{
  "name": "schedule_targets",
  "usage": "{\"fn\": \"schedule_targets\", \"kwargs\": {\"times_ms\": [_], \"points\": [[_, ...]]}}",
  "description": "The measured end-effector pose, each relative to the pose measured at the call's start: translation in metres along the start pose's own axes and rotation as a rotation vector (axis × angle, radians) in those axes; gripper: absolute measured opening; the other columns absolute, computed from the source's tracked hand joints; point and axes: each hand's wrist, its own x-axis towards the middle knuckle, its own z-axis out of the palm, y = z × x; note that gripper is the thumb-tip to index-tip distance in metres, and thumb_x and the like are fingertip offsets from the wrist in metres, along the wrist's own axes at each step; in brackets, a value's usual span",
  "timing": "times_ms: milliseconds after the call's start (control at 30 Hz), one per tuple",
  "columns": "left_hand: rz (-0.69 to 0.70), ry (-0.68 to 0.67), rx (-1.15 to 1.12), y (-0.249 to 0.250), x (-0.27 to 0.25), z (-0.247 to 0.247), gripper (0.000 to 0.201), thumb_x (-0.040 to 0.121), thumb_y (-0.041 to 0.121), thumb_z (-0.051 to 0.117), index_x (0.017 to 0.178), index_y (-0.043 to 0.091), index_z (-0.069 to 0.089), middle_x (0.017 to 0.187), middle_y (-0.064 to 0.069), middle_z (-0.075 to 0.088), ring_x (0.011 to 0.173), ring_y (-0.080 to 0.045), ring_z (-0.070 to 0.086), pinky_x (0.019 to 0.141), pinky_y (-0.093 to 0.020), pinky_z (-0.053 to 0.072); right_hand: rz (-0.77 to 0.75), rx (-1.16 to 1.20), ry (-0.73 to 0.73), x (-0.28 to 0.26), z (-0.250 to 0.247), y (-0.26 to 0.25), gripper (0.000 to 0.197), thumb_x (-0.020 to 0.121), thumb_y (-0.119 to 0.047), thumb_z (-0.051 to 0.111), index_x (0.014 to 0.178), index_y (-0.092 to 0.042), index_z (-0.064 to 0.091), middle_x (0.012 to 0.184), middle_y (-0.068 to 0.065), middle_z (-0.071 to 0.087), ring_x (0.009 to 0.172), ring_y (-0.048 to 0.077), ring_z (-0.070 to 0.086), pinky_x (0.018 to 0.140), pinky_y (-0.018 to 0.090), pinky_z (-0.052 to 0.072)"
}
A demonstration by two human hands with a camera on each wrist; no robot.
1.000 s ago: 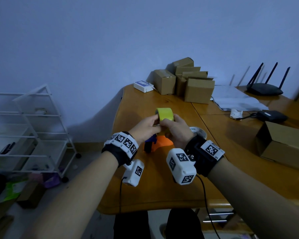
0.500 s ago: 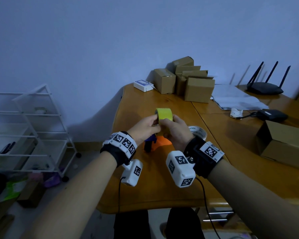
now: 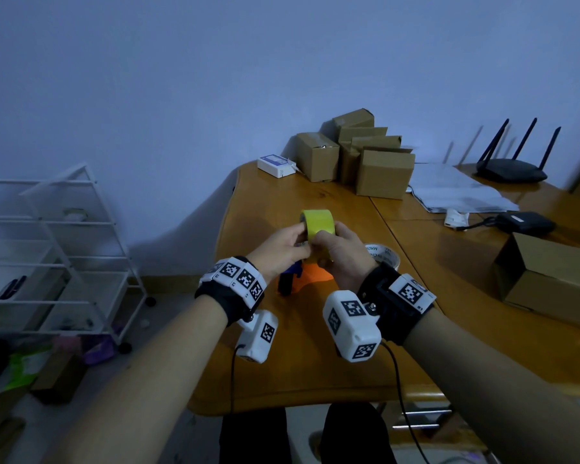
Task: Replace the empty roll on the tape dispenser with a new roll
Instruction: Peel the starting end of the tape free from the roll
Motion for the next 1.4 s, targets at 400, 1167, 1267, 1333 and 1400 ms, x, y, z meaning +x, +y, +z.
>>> {"fn": "schedule_targets", "kwargs": {"times_ms": [400,1167,1267,1333,1400], "points": [[0.007,0.0,-0.004,-0.0021,-0.0007,-0.0037,0.046,0.097,-0.002,0.049,0.142,0.01,0.047,0.135,-0.011,0.059,0.126,-0.023,0.056,0.112,-0.047,0.038,0.0,0.015,-0.009,-0.0027,0.0036,-0.0003,0.024,0.087,-0.007,0.059,0.11,-0.016,0.06,0.097,0.012,0.058,0.082,0.024,0.05,0.058,0.03,0.039],[0.0,-0.01,-0.019,-0.0033,-0.0028,-0.0024,0.043,0.098,0.004,0.051,0.14,0.014,0.048,0.135,-0.009,0.06,0.126,-0.021,0.056,0.111,-0.047,0.04,0.036,0.014,-0.012,-0.0029,0.0032,-0.0001,0.025,0.088,-0.005,0.058,0.11,-0.016,0.057,0.096,0.011,0.057,0.08,0.022,0.05,0.059,0.029,0.038],[-0.003,-0.005,-0.025,-0.003,-0.0021,-0.001,0.044,0.098,0.004,0.051,0.141,0.012,0.048,0.136,-0.01,0.059,0.127,-0.023,0.055,0.112,-0.048,0.039,0.01,0.007,0.011,-0.0042,0.0036,0.0018,0.026,0.088,-0.01,0.061,0.113,-0.015,0.06,0.096,0.011,0.06,0.08,0.022,0.051,0.059,0.03,0.04],[-0.006,-0.002,-0.02,-0.0021,-0.0022,-0.0003,0.044,0.098,0.003,0.05,0.141,0.01,0.047,0.136,-0.012,0.059,0.128,-0.024,0.055,0.112,-0.048,0.038,0.006,0.008,0.028,-0.0055,0.0037,0.0019,0.026,0.088,-0.013,0.063,0.113,-0.015,0.062,0.094,0.01,0.061,0.079,0.022,0.051,0.057,0.029,0.04],[-0.008,-0.005,-0.013,-0.0021,-0.0027,0.0001,0.043,0.098,0.004,0.051,0.14,0.013,0.048,0.136,-0.011,0.059,0.128,-0.023,0.055,0.112,-0.048,0.038,0.015,0.012,0.035,-0.006,0.0041,0.0013,0.024,0.087,-0.012,0.063,0.111,-0.015,0.062,0.094,0.011,0.06,0.079,0.023,0.051,0.057,0.029,0.039]]}}
